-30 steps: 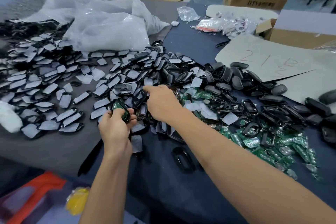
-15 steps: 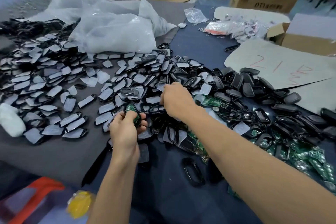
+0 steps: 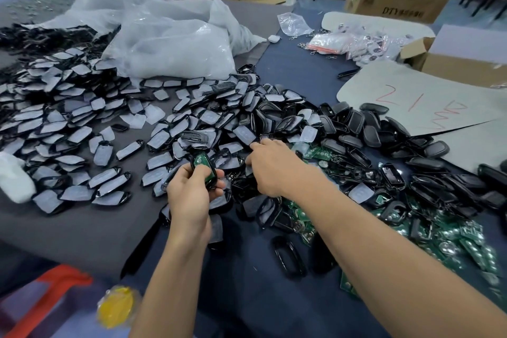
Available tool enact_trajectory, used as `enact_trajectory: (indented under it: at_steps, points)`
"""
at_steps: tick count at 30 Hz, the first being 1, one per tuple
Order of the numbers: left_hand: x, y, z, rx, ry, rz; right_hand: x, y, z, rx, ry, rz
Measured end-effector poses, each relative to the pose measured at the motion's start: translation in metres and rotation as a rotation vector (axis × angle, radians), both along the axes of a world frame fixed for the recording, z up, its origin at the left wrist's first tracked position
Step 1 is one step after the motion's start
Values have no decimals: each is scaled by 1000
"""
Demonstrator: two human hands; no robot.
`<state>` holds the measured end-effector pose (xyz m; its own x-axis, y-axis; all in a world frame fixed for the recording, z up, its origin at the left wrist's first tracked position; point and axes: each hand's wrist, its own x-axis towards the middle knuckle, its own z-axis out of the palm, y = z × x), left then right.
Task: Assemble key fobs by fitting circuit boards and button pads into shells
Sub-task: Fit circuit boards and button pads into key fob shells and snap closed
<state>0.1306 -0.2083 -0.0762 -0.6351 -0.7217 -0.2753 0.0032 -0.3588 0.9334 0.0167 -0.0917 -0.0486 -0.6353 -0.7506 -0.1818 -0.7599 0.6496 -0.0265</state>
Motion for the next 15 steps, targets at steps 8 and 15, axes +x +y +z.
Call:
enact_trajectory:
  at_steps: [8,15]
  points:
    - [2,15,6,-28,-17,-34,15,27,4,-397,-58,-190]
    - [-4,39,7,-60,-29,-237,44,85,28,-1386,-1047,-763]
